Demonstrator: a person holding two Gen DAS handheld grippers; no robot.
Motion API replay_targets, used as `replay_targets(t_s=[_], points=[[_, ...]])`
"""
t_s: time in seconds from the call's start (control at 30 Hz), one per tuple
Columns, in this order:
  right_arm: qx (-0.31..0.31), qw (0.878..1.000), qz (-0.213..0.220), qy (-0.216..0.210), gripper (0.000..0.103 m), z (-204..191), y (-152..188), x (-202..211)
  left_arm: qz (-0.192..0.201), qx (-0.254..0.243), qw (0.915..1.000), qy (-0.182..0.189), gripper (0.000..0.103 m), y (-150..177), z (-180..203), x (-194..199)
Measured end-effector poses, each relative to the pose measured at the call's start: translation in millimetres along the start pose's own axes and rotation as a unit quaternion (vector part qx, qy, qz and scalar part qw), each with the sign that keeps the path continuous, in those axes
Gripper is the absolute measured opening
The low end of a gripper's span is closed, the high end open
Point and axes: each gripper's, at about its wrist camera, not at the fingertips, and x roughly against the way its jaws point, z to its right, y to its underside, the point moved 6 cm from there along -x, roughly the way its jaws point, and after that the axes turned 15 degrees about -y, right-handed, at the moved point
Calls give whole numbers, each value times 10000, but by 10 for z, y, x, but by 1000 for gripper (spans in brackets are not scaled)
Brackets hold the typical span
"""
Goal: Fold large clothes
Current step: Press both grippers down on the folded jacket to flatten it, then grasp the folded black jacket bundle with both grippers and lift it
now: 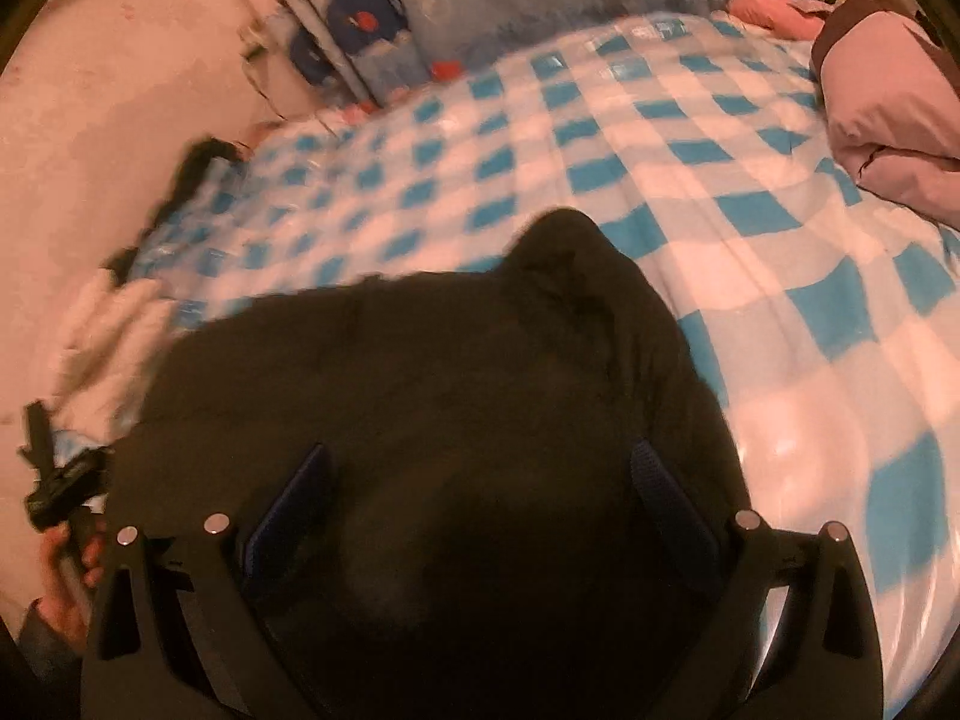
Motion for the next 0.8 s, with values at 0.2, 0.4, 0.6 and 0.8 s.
replay_targets(t_s=[0.2,0.4,0.6,0.8], points=[[-314,9986,257,-339,96,-75,542,736,214,322,9990,242,88,441,-557,688],[-1097,9904,420,-733,96,88,1025,1168,-330,1302,9880,765,88,1045,-1345,887],[-1931,9695,557,-1403,96,219,1177,1196,-802,1826,9706,1344,88,1239,-1436,719],[-2480,9528,656,-1624,96,307,1266,1117,-1114,2005,9615,1516,88,1319,-1101,384]])
